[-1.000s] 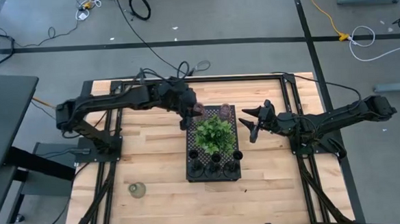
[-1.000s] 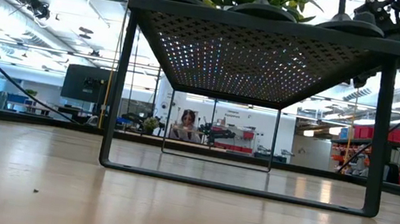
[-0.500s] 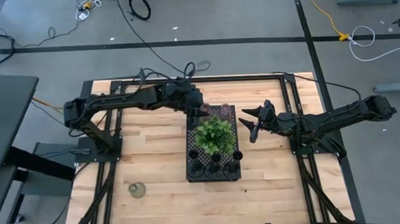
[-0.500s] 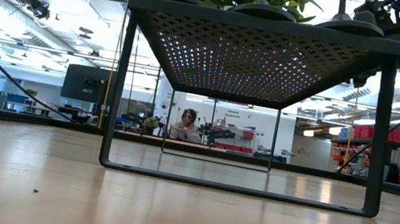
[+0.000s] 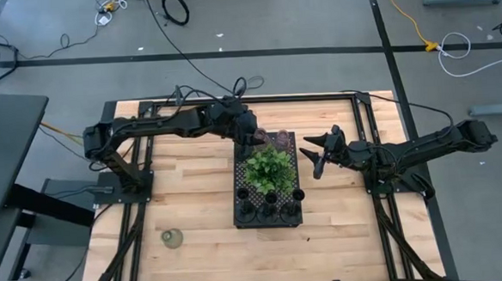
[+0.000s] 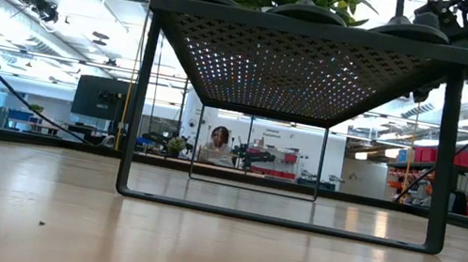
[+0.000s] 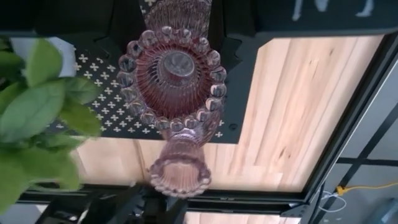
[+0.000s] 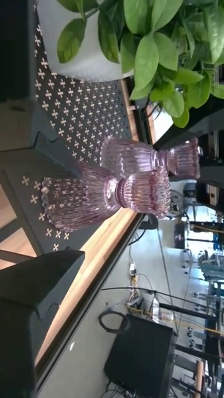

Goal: Pick & Place candle stick holders
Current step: Align the pink glass candle holder with the other glass candle holder on the shelf

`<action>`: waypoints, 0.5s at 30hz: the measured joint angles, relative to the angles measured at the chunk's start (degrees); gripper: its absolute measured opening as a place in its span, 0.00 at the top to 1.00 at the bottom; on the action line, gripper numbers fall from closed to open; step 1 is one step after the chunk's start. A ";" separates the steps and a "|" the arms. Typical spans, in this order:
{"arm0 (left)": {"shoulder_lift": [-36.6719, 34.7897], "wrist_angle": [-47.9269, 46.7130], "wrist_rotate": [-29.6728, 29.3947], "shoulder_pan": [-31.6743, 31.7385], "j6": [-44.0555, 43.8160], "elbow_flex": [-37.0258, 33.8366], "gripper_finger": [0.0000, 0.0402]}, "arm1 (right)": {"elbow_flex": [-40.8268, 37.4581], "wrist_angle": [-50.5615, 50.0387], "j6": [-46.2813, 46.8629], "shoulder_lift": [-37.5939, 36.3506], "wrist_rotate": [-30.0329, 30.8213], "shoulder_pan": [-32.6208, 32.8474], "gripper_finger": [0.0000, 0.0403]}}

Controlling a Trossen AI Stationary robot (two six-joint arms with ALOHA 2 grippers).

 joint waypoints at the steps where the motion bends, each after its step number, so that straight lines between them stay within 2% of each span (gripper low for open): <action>1: 0.00 0.15 0.02 0.00 0.00 0.00 0.68 | 0.00 -0.01 0.00 -0.01 0.04 0.00 0.50; 15: 1.53 0.28 0.44 -0.09 -0.68 -0.02 0.68 | 0.00 -0.09 0.01 -0.01 0.02 0.02 0.50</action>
